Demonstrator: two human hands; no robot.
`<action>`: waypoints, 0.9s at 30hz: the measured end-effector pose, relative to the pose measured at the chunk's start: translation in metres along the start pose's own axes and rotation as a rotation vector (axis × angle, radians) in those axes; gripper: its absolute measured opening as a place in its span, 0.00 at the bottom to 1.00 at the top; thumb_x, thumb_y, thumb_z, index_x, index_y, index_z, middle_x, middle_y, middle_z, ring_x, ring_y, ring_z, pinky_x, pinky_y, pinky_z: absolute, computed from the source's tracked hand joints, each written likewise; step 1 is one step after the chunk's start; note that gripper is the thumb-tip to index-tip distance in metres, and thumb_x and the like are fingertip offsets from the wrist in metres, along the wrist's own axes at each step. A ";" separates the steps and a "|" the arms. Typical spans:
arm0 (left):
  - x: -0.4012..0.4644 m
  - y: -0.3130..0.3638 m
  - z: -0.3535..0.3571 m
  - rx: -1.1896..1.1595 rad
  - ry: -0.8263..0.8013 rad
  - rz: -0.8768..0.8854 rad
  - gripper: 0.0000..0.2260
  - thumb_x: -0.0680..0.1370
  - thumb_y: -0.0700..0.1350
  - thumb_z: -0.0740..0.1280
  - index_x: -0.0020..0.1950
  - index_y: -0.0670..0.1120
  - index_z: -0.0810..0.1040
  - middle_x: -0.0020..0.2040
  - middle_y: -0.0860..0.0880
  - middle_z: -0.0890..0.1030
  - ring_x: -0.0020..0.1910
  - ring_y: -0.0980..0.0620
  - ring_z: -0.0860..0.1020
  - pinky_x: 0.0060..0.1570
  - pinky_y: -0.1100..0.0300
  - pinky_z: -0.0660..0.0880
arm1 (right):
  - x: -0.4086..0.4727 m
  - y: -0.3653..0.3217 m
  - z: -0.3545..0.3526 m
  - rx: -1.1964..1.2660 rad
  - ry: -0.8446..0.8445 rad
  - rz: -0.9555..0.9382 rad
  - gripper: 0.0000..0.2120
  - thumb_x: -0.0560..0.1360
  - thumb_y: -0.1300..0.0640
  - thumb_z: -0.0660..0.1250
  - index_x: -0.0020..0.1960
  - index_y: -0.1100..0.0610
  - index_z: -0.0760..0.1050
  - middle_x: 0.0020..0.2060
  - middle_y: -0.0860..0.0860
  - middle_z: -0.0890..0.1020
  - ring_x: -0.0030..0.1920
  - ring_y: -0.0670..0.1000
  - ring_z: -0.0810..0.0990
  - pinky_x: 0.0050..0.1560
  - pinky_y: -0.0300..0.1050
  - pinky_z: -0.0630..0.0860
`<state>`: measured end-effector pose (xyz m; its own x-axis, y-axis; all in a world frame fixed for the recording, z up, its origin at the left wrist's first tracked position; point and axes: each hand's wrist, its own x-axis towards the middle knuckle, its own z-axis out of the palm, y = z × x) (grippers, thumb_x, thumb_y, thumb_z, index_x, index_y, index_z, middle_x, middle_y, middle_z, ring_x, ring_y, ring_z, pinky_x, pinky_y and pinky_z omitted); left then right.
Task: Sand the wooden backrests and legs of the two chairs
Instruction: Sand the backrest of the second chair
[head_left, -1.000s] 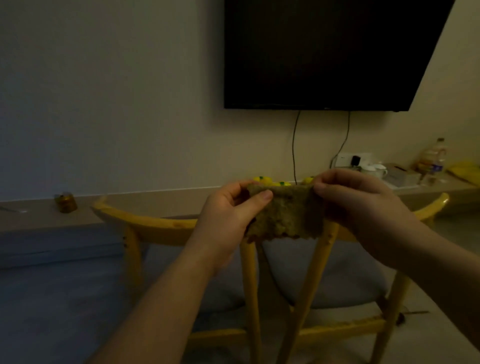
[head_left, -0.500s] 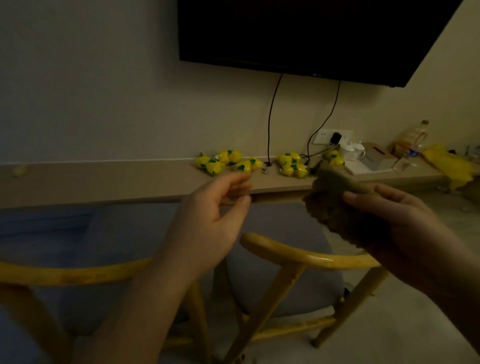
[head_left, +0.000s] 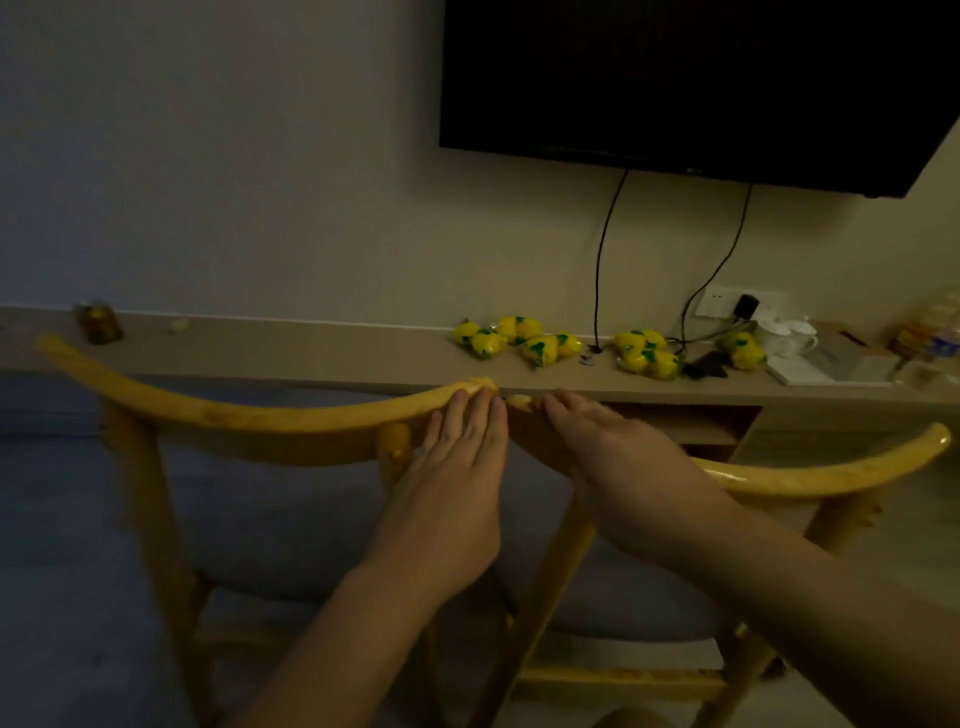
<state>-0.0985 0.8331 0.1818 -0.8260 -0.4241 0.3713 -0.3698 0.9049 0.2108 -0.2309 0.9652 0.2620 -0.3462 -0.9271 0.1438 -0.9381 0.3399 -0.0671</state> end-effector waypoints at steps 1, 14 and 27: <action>0.001 0.002 -0.001 0.014 0.005 0.004 0.41 0.80 0.41 0.61 0.82 0.47 0.33 0.83 0.50 0.34 0.78 0.52 0.29 0.73 0.53 0.28 | -0.001 0.003 0.003 -0.034 -0.028 -0.048 0.36 0.80 0.59 0.60 0.83 0.48 0.48 0.82 0.49 0.53 0.80 0.52 0.57 0.77 0.47 0.60; 0.027 0.011 0.001 0.196 0.026 0.049 0.41 0.78 0.39 0.61 0.82 0.43 0.35 0.84 0.45 0.40 0.81 0.44 0.34 0.71 0.50 0.25 | 0.004 0.042 0.008 -0.265 -0.100 -0.393 0.41 0.80 0.61 0.55 0.78 0.48 0.27 0.78 0.47 0.30 0.79 0.50 0.32 0.73 0.42 0.29; 0.027 0.011 0.002 0.145 0.013 0.049 0.43 0.75 0.37 0.61 0.83 0.44 0.37 0.84 0.47 0.43 0.81 0.46 0.36 0.71 0.55 0.24 | 0.003 0.051 0.011 -0.227 -0.066 -0.414 0.41 0.79 0.60 0.55 0.81 0.48 0.32 0.80 0.48 0.34 0.81 0.50 0.36 0.80 0.44 0.42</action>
<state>-0.1263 0.8317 0.1923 -0.8396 -0.3784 0.3898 -0.3872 0.9201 0.0592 -0.2793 0.9779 0.2483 0.0525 -0.9974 0.0494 -0.9786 -0.0415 0.2014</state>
